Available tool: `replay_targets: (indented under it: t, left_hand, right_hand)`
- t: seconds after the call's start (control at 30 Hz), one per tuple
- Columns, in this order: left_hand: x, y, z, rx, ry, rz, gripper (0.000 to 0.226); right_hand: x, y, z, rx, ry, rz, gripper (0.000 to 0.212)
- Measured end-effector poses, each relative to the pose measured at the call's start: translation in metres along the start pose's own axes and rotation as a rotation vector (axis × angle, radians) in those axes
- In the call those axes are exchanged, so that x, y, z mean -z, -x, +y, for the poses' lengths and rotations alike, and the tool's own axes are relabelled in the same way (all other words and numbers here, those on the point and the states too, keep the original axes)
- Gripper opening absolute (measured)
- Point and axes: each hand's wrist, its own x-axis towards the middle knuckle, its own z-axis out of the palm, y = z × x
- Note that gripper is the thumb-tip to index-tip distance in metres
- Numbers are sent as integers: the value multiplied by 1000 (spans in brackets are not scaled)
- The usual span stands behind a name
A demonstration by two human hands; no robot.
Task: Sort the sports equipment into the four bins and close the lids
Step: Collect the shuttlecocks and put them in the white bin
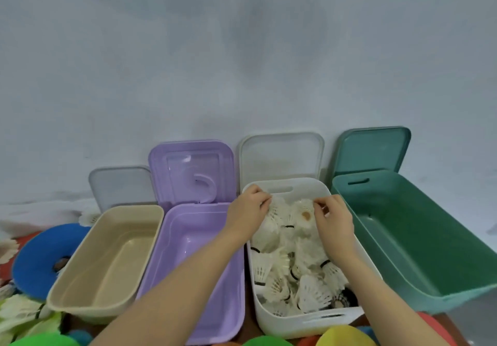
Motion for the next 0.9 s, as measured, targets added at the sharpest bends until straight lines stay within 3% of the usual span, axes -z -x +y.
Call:
replay_targets:
  t: [0.2,0.4,0.6,0.83,0.9]
  left_hand:
    - [-15,-31,-7,109,-83,-103,30]
    - [-3,-14,-28,-3,-363,-173,37]
    - [43,27,-52,-159,-505,-93,40]
    - [106,82,-96,-43,-388,-67,46]
    - [129,100,-109,8,-341,-92,57]
  right_hand:
    - [-25,-42,13,-58,107,-163,26]
    - [-34,-21,13,1,214,-281,32]
    - [-40,17,-23,203,197,-307,28]
    - [-70,66,-90,345,159,-357,20]
    - [-87,80,-112,371,143,-387,18]
